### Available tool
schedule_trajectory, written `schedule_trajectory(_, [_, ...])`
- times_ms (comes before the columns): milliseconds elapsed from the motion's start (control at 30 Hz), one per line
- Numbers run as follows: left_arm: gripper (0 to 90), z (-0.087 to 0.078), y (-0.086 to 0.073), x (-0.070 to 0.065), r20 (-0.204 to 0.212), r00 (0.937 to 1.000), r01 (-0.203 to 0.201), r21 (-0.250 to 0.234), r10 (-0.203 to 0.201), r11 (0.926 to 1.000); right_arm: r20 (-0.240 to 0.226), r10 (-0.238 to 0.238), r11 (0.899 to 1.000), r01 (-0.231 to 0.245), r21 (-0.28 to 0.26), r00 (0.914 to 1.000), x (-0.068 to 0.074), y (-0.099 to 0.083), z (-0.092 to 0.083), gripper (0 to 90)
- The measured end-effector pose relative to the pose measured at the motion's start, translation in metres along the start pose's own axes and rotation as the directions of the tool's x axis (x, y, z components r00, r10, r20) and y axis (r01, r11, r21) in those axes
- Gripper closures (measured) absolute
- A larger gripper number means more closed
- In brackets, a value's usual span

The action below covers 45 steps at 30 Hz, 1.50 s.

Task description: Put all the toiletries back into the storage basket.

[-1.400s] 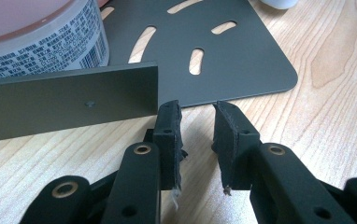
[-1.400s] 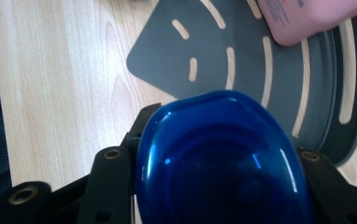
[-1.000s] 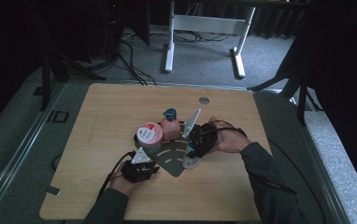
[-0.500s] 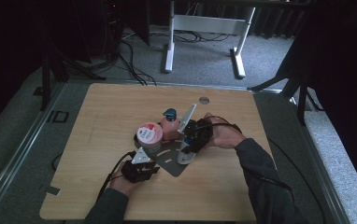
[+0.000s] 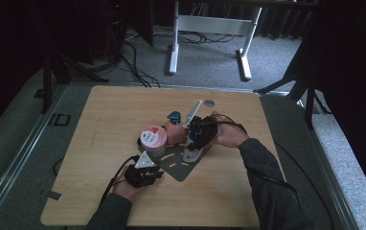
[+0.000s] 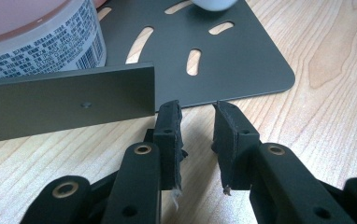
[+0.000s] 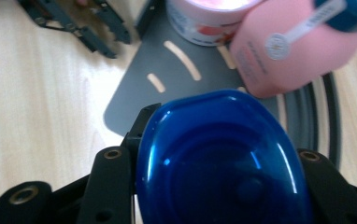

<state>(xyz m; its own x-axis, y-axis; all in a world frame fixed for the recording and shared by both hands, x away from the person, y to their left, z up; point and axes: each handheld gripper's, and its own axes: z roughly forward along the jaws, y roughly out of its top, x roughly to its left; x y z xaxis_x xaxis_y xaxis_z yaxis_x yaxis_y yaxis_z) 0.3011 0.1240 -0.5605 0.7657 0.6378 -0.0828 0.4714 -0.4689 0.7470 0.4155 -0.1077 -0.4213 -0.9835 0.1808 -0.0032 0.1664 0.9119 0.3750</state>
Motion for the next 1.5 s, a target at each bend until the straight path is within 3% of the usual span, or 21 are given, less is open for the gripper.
schedule_trajectory(333, [71.6, 0.001, 0.0, 0.0, 0.003, 1.0, 0.002, -0.005, -0.002, 1.0, 0.046, 0.078, 0.997, -0.078, -0.007, 0.9959, -0.017, -0.001, -0.001, 53.3])
schedule_trajectory(1500, [71.9, 0.002, 0.001, 0.0, 0.012, 0.9999, -0.001, -0.005, 0.001, 1.0, 0.133, 0.148, 0.989, -0.15, 0.011, 0.98, -0.062, 0.014, 0.013, 53.2])
